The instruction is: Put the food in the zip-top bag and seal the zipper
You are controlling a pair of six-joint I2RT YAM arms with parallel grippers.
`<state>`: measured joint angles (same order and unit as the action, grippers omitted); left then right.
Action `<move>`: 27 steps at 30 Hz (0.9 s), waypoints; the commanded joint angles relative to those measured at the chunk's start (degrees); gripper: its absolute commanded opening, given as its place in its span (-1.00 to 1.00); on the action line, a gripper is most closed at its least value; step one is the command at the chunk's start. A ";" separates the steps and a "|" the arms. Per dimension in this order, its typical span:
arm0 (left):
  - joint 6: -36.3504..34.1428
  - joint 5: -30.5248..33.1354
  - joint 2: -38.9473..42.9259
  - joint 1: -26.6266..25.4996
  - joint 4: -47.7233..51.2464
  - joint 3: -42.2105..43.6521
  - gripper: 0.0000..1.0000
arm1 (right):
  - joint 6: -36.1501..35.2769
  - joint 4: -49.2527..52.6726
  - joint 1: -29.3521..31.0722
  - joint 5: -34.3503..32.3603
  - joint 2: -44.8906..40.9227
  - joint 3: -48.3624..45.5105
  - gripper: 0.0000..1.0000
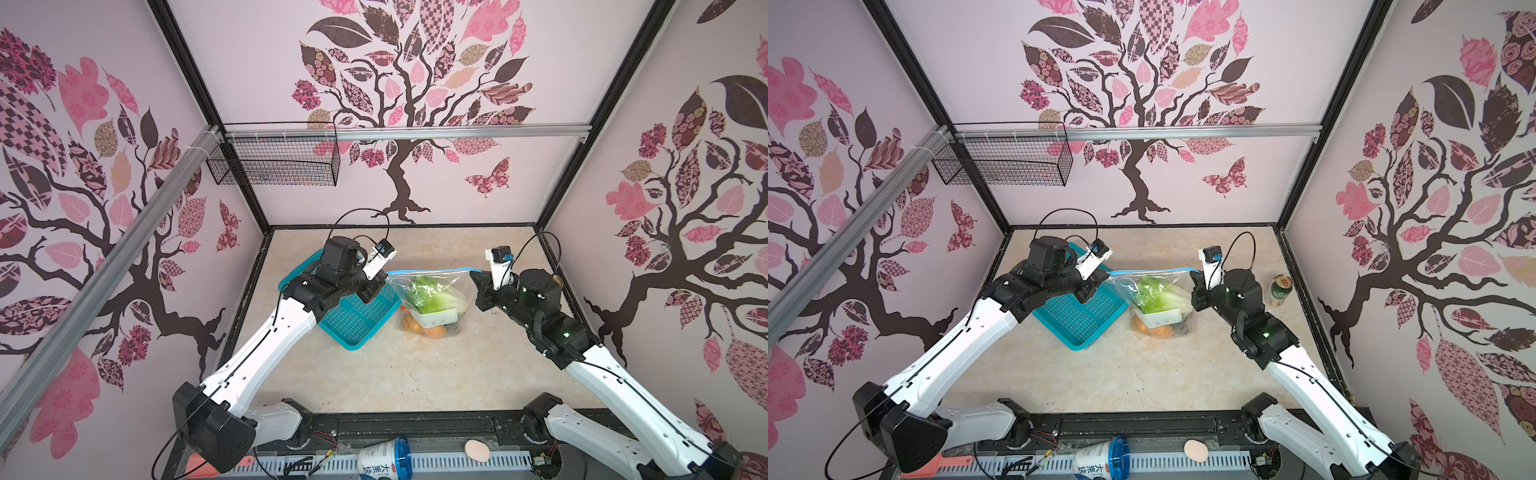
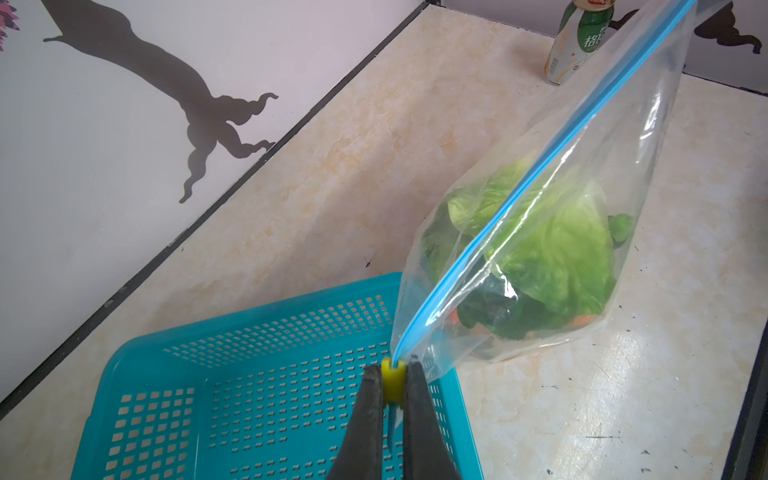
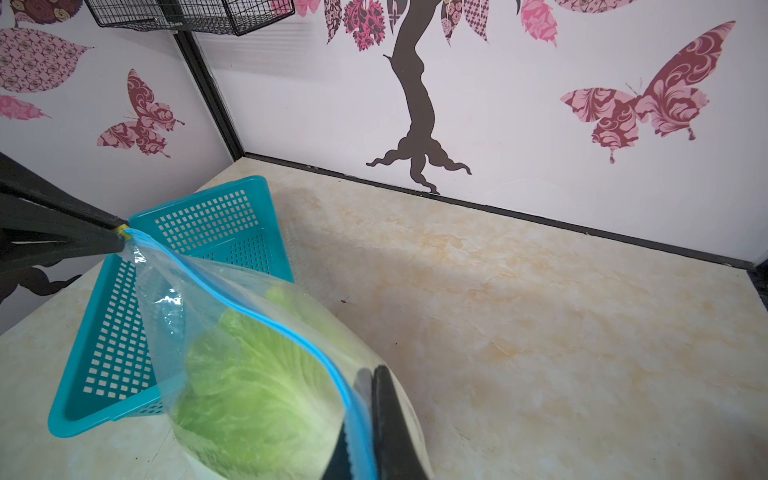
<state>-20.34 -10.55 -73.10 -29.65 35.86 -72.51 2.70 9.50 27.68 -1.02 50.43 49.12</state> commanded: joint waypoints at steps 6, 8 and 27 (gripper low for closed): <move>2.86 2.38 1.85 2.12 2.84 1.05 -0.66 | 2.64 -4.13 -2.50 2.20 0.19 0.69 -1.00; 3.82 1.01 2.60 2.14 1.63 1.41 -0.23 | 3.89 -6.37 -2.46 6.30 0.66 0.06 -1.00; 27.51 19.05 5.94 21.37 -20.98 16.06 0.55 | 9.34 -18.90 -8.59 0.04 17.92 2.25 -1.00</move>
<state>0.78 3.33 -67.61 -10.17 19.81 -58.81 9.61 -5.17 22.11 -0.43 65.54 49.25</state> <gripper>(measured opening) 0.776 0.041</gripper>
